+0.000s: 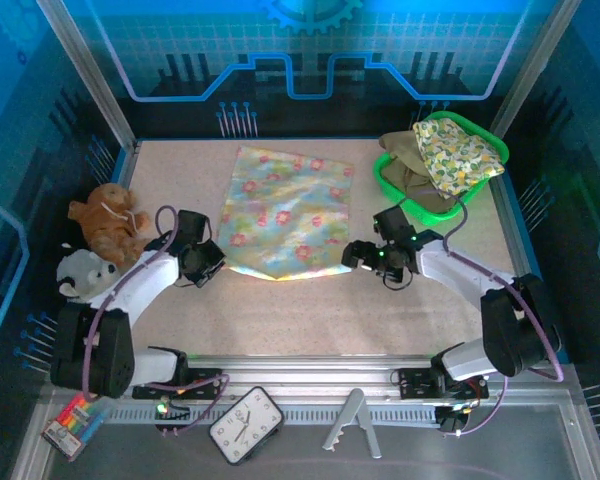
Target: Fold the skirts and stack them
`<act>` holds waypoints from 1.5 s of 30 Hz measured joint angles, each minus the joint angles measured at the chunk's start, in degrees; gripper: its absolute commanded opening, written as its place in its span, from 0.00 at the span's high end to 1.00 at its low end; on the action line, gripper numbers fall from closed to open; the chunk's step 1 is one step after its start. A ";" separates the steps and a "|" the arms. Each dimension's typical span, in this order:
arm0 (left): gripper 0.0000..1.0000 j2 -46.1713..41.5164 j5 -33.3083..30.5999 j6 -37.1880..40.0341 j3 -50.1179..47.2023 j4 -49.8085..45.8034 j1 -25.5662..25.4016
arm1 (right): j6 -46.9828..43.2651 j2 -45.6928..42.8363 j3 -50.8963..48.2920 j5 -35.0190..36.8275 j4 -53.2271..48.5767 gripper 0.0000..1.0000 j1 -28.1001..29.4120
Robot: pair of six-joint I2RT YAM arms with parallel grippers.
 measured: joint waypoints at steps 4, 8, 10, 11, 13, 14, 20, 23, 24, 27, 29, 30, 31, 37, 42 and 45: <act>1.00 -3.15 -1.44 -0.02 0.00 -1.70 0.00 | 6.05 -0.57 -3.50 -6.25 2.67 0.15 -0.52; 1.00 -4.76 -1.95 -0.22 -0.02 -2.47 0.00 | 12.31 -0.57 -6.88 -10.45 7.56 0.29 -0.52; 1.00 -5.22 -2.03 -0.22 -0.20 -2.71 0.00 | 15.02 -0.57 -8.33 -11.15 9.94 0.34 -0.55; 1.00 -5.46 -2.08 -0.22 -0.37 -2.75 0.00 | 16.04 -0.52 -8.83 -11.50 10.99 0.37 -0.55; 1.00 -5.70 -2.14 -0.22 -0.68 -2.91 0.00 | 17.97 -0.04 -9.27 -12.50 13.22 0.40 -0.52; 1.00 -5.73 -2.12 -0.22 -0.76 -2.91 0.00 | 18.53 0.46 -9.27 -12.87 14.43 0.42 -0.50; 1.00 -5.73 -2.10 -0.42 -1.03 -2.86 0.00 | 21.03 3.74 -9.27 -13.38 19.56 0.45 -0.22; 1.00 -5.73 -2.10 -0.42 -1.57 -2.75 0.00 | 21.79 4.81 -9.27 -12.46 21.03 0.46 -0.04; 1.00 -5.73 -2.10 -0.42 -1.68 -2.80 0.00 | 21.97 5.25 -9.27 -12.20 21.73 0.46 -0.04; 1.00 -5.73 -2.05 -0.42 -1.86 -2.71 0.00 | 22.56 7.04 -8.92 -12.04 23.34 0.48 0.00; 1.00 -5.73 -1.97 -0.42 -1.90 -2.69 0.00 | 22.80 8.15 -8.55 -11.91 24.06 0.48 0.26; 1.00 -5.73 -1.95 -0.42 -1.92 -2.71 0.00 | 22.99 8.59 -8.39 -11.82 24.30 0.49 0.46; 1.00 -5.73 -1.95 -0.42 -1.92 -2.69 0.00 | 23.21 8.83 -8.22 -11.72 24.20 0.49 0.55; 1.00 -5.73 -1.92 -0.44 -2.40 -2.67 0.00 | 24.94 9.14 -8.17 -11.47 24.44 0.51 0.59; 1.00 -5.73 -1.92 -0.42 -2.67 -2.64 0.00 | 25.75 9.11 -8.17 -11.06 24.55 0.51 0.61; 1.00 -5.73 -1.90 -0.42 -2.67 -2.64 0.00 | 25.79 9.11 -8.17 -10.95 24.55 0.52 0.63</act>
